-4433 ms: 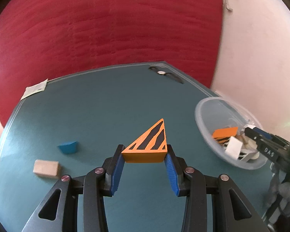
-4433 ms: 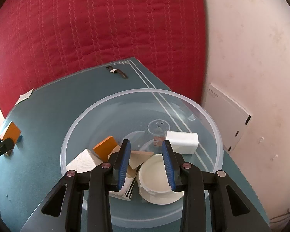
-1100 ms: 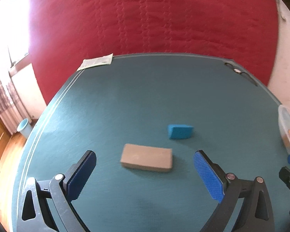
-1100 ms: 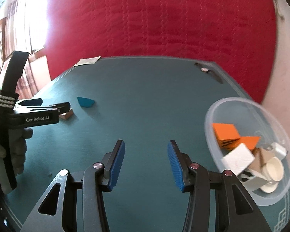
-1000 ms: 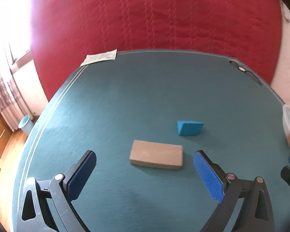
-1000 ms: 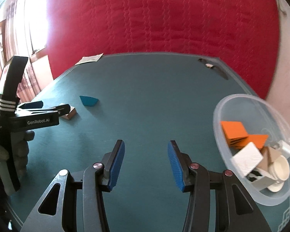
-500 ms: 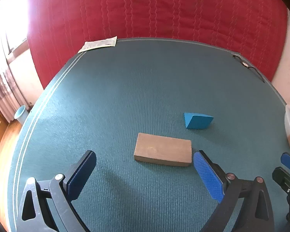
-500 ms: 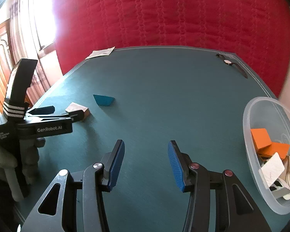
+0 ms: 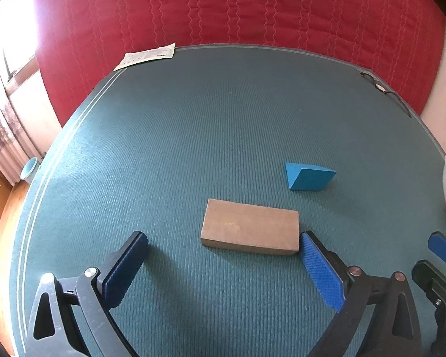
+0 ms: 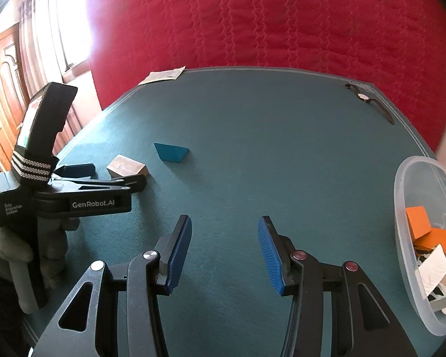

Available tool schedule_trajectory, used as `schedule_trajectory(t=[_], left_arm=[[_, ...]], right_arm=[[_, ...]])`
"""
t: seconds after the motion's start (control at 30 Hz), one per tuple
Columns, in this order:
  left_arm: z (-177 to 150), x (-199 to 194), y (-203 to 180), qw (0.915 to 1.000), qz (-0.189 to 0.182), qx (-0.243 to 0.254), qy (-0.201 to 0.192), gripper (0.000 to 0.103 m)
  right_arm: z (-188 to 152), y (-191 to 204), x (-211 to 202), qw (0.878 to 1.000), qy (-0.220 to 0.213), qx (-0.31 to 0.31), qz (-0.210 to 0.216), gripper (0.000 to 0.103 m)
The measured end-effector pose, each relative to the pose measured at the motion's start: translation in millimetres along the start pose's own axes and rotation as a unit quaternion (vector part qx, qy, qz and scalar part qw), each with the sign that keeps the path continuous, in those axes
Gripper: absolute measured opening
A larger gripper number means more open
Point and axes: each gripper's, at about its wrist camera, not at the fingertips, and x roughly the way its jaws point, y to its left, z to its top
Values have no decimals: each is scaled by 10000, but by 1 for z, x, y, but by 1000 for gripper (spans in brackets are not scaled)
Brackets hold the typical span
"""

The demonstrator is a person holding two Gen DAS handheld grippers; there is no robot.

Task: Organize rigid objects
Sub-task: 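Move the left gripper to the long beige bar and the right toward the blue wedge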

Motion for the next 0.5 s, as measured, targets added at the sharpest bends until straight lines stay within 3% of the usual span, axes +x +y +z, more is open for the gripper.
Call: schedule_trajectory(t=[0.27,0.5], left_arm=[[-5,-8,-9,9986,-257,353,-302,65],[-2,-11,1,9988,-319,74,-360,63]], right_arm=[[9,4,10,9999,126,50,85,48],[23,13,24,9995,227,93,218,48]])
